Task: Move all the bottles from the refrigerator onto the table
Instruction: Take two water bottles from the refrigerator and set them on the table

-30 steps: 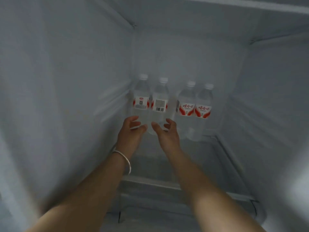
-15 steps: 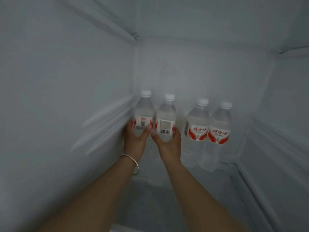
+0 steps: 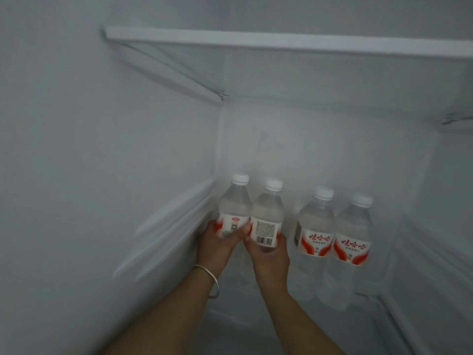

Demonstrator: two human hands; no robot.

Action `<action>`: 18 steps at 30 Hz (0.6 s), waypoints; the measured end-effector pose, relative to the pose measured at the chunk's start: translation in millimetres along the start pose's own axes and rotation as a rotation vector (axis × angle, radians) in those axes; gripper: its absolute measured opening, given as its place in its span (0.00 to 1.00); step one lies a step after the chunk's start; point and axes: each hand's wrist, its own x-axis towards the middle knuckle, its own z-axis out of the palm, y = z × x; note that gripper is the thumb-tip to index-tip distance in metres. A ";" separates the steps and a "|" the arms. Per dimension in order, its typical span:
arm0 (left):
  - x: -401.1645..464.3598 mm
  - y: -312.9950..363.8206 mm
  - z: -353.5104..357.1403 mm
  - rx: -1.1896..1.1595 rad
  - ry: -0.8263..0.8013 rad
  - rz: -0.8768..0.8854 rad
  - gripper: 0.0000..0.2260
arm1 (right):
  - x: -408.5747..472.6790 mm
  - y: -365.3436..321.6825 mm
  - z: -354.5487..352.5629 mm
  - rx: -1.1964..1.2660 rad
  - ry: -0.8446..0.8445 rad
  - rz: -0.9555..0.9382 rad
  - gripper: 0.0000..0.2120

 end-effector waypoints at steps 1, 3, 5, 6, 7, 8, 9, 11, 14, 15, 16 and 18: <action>-4.1 1.7 -1.7 0.005 0.012 -0.008 0.29 | -2.6 -0.3 -1.2 0.005 -0.005 -0.001 0.21; -17.4 5.7 -4.7 -0.006 0.018 -0.023 0.35 | -10.7 -5.5 -5.7 -0.004 -0.032 -0.013 0.21; -36.3 14.4 -10.2 -0.018 0.044 -0.038 0.34 | -21.7 -15.3 -11.6 -0.016 -0.043 -0.034 0.21; -45.5 18.8 -12.9 -0.026 0.059 -0.038 0.33 | -27.5 -20.5 -14.9 -0.022 -0.042 -0.048 0.21; -54.9 23.6 -15.5 -0.031 0.061 -0.033 0.30 | -34.7 -27.1 -18.8 -0.029 -0.039 -0.065 0.21; -65.0 29.2 -17.4 -0.036 0.061 -0.027 0.27 | -42.6 -34.5 -23.0 -0.033 -0.033 -0.081 0.21; -74.9 35.8 -19.4 -0.048 0.064 -0.026 0.23 | -51.0 -42.3 -27.6 -0.036 -0.024 -0.096 0.21; -93.8 50.4 -23.8 -0.070 0.063 -0.009 0.18 | -69.4 -58.6 -37.2 -0.041 -0.003 -0.114 0.21; -128.4 72.9 -34.7 -0.112 -0.006 0.000 0.24 | -105.9 -81.1 -52.4 -0.054 0.066 -0.135 0.22; -141.3 81.2 -40.1 -0.109 -0.030 -0.003 0.28 | -120.5 -88.7 -57.3 -0.066 0.097 -0.145 0.22; -154.6 88.9 -45.9 -0.098 -0.056 -0.002 0.30 | -135.6 -95.8 -62.5 -0.071 0.121 -0.157 0.22; -184.6 101.6 -59.9 -0.120 -0.120 0.006 0.26 | -170.6 -111.4 -72.6 -0.067 0.151 -0.172 0.21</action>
